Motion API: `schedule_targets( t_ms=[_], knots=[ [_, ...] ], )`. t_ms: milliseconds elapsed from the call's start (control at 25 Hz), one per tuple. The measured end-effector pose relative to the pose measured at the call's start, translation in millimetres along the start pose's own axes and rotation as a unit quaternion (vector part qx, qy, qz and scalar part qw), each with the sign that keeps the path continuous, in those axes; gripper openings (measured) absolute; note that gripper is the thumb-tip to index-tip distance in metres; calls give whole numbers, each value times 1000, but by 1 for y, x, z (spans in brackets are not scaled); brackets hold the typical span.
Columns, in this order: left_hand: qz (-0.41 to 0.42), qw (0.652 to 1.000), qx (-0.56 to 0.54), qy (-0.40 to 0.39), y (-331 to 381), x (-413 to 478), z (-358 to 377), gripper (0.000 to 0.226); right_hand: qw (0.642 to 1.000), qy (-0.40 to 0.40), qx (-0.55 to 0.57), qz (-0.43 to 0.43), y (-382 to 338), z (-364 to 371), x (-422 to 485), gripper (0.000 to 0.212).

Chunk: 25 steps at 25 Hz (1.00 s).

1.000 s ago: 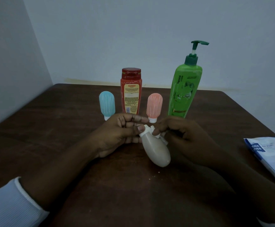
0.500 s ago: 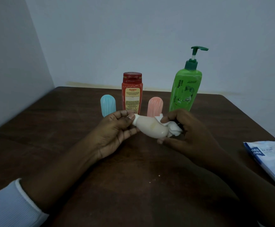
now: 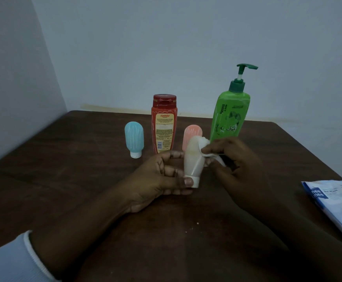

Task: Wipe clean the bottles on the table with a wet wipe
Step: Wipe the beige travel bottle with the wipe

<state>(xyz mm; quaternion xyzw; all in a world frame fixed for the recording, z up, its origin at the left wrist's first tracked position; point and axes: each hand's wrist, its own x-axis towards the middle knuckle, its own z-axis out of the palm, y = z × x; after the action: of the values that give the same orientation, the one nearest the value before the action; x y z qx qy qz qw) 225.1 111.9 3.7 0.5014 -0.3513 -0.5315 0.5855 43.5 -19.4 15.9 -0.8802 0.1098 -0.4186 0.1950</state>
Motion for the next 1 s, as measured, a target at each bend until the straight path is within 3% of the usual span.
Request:
schedule_targets(
  t_ms=[160,360,560,720,1000],
  knots=[
    [32,999,-28,8,0,-1,-1,68,997,-67,0,-48,-8,6,-4,24],
    [38,994,-95,40,6,-1,0,54,992,-122,25,-36,-6,3,-3,18],
    [27,992,-103,60,7,1,-1,59,999,-16,-1,-51,-8,-2,-2,16],
    [34,995,-85,51,5,-1,1,48,986,-78,-59,-134,-18,6,-8,22],
    [37,993,-99,51,8,-2,3,50,995,-40,-62,-73,-7,2,-4,20]
  ],
)
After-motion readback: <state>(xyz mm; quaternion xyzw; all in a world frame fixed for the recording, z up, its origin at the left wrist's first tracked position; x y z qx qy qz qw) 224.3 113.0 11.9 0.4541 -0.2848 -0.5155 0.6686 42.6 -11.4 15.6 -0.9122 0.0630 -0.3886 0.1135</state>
